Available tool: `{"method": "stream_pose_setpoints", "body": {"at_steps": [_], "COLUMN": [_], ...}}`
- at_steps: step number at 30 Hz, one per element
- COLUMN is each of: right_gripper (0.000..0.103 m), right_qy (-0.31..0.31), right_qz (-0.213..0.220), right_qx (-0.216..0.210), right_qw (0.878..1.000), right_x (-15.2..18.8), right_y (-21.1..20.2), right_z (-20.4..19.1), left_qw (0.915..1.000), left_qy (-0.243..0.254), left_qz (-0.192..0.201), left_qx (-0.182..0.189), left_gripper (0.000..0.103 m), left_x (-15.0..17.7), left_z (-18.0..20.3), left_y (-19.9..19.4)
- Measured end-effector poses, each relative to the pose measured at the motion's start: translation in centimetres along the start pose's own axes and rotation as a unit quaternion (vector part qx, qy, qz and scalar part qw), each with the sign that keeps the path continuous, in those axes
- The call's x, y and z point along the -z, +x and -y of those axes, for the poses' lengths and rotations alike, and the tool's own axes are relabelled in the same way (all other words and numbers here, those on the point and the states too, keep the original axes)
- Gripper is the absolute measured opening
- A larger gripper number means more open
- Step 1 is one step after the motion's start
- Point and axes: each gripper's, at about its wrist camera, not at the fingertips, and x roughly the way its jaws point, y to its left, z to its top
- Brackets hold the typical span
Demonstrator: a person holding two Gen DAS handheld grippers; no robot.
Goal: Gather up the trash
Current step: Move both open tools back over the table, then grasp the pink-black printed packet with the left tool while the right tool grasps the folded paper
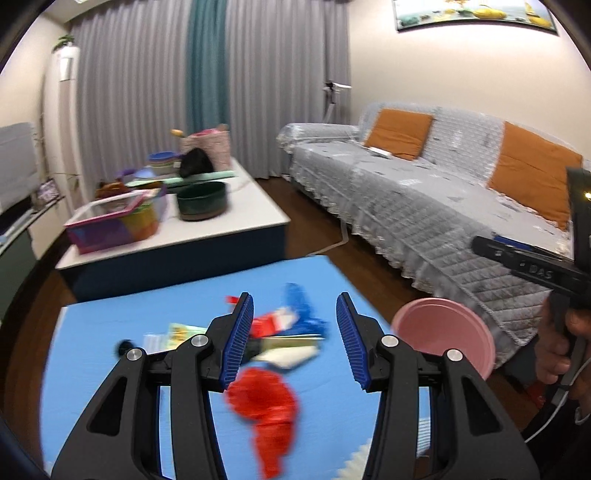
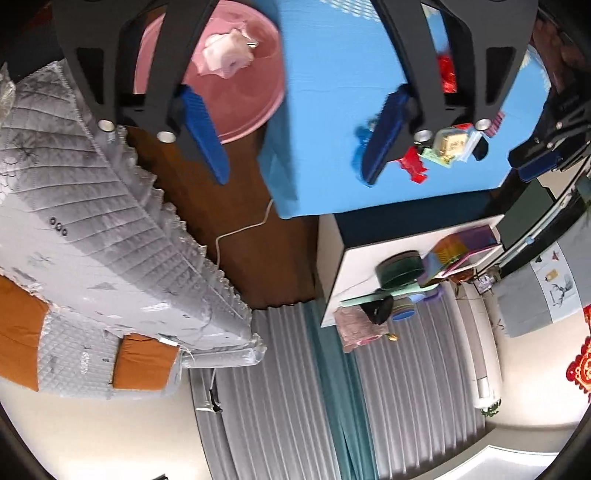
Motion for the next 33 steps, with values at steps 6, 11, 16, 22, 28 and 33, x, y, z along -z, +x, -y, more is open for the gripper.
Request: {"method": "stream_pose_setpoints", "body": {"at_steps": [6,11,16,22,28,33], "right_gripper": [0.051,0.042,0.04,0.04,0.04,0.042], "right_qy": [-0.009,-0.039,-0.082,-0.101,-0.125,-0.135], "right_qz": [-0.01,-0.035,-0.061,-0.099,-0.122,-0.149], "right_qx": [-0.05,-0.079,-0.087,-0.098,-0.1,-0.1], "right_qw": [0.999,0.996,0.991,0.985,0.979,0.975], "right_x": [0.6,1.3,2.3,3.8,5.3,6.6], "right_y": [2.4,4.9,7.8,11.6,14.6,17.3], "right_z": [-3.7,-7.3,-10.6,-12.9,-14.4,-14.3], "left_qw": [0.9983,0.9944,0.9901,0.9825,0.9757,0.9722], "left_qy": [-0.028,-0.076,-0.106,-0.134,-0.151,-0.159], "left_qz": [0.001,-0.011,-0.034,-0.059,-0.09,-0.114], "left_qx": [-0.05,-0.072,-0.086,-0.115,-0.13,-0.129], "left_gripper": [0.047,0.047,0.047,0.047,0.047,0.047], "left_x": [0.7,2.6,4.7,6.9,8.9,10.1], "left_z": [-6.6,-10.6,-13.2,-16.6,-18.8,-19.6], "left_y": [-0.4,0.3,1.3,2.7,4.2,5.5]}}
